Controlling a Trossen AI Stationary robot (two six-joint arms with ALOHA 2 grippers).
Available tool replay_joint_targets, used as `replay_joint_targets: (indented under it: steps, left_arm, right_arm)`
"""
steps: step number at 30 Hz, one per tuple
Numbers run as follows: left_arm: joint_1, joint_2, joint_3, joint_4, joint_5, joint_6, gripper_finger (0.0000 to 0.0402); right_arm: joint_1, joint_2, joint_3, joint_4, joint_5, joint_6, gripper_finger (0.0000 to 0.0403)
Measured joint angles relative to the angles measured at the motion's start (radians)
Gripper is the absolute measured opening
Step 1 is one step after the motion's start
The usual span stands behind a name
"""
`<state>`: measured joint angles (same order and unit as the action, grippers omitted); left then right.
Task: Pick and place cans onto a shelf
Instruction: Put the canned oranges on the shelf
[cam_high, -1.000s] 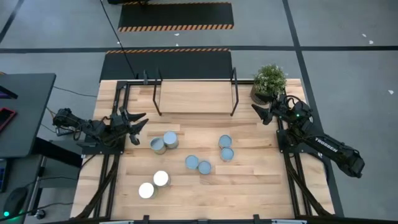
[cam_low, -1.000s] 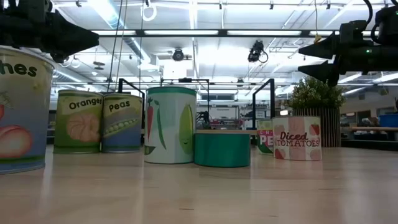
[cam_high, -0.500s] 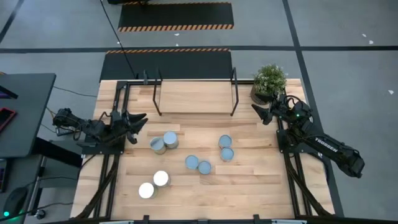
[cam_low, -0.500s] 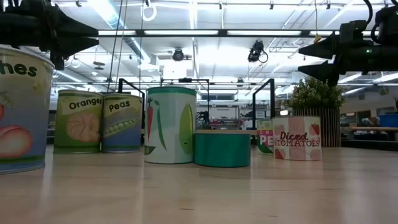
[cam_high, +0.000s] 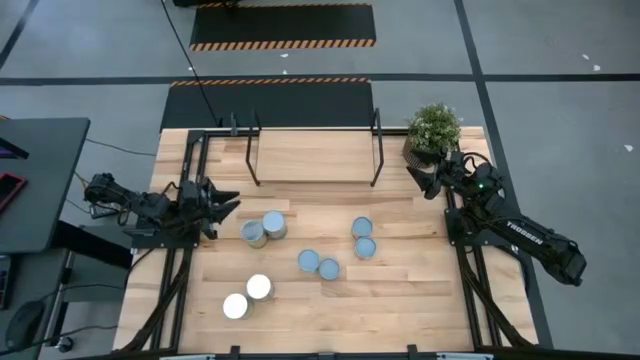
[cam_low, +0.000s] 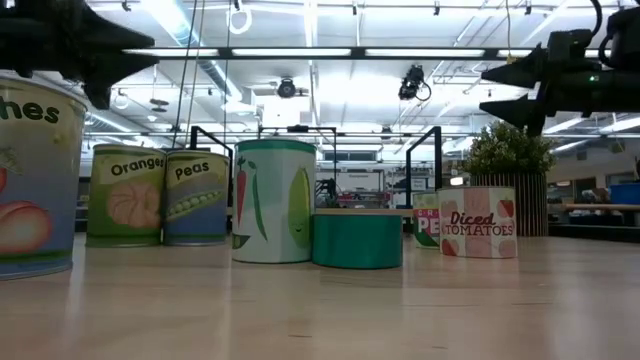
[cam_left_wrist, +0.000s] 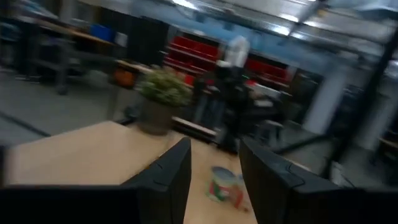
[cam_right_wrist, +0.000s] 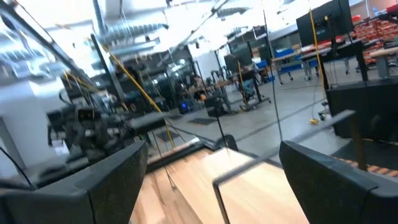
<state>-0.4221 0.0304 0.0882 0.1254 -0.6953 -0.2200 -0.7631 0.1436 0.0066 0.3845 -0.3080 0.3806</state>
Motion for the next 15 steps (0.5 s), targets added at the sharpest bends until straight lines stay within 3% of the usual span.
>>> replay_joint_targets:
  steps: [5, 10, 15]
  left_arm:
    - [0.0, 0.084, 0.012, 0.0, 0.119, 0.003, 0.0142]
    - [0.0, 0.183, 0.012, 0.001, 0.133, -0.001, 0.0145]
    - [0.0, 0.273, 0.088, -0.085, 0.159, 0.007, 0.0185]
  right_arm:
    - [0.002, 0.0, 0.0, 0.046, 0.0, 0.135, 0.0373]
    - [0.002, 0.0, 0.0, 0.048, 0.0, 0.306, 0.0373]
    - [0.002, 0.0, 0.0, 0.048, 0.011, 0.291, 0.0373]
